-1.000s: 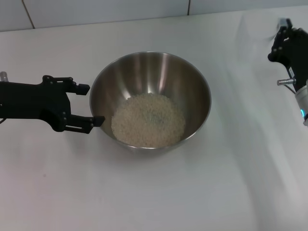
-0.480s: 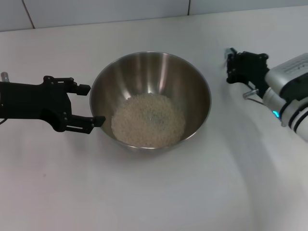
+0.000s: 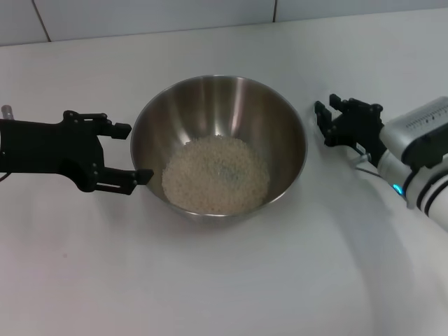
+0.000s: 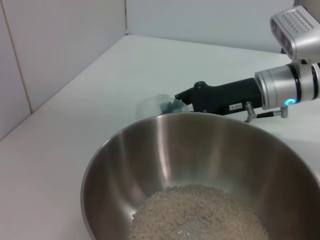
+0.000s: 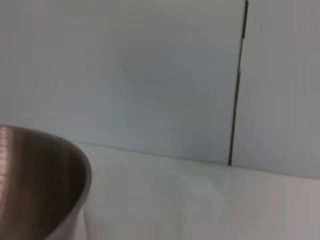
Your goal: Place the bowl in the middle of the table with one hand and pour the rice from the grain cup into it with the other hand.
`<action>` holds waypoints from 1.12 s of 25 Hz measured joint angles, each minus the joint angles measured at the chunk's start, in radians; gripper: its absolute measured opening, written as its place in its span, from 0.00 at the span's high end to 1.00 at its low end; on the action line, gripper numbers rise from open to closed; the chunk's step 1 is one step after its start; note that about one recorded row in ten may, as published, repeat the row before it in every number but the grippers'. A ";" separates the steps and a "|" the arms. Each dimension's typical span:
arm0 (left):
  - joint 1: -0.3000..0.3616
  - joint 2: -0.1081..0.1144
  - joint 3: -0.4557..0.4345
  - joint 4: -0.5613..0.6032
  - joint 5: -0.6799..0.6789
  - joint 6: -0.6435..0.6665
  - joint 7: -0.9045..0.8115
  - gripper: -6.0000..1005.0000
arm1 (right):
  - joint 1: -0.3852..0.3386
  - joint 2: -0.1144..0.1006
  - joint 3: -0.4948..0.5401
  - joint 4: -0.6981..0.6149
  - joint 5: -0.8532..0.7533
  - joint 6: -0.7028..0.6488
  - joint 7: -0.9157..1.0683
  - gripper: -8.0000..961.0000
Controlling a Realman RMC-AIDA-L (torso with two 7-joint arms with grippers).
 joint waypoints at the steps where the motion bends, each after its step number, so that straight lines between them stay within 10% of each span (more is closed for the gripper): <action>1: 0.001 0.000 0.001 0.000 0.000 0.000 0.000 0.14 | -0.010 0.000 0.001 0.002 0.000 -0.008 0.000 0.87; 10: 0.003 0.000 0.007 0.000 -0.001 0.000 -0.004 0.14 | -0.138 -0.006 0.031 -0.003 0.011 -0.183 0.082 0.54; 16: 0.005 0.000 0.008 0.000 -0.002 0.000 -0.002 0.14 | -0.200 -0.009 0.081 -0.262 0.002 -0.438 0.490 0.29; 28: 0.004 -0.002 0.008 -0.001 -0.007 -0.002 0.004 0.14 | -0.142 -0.011 -0.670 -1.012 -0.200 -0.641 1.032 0.16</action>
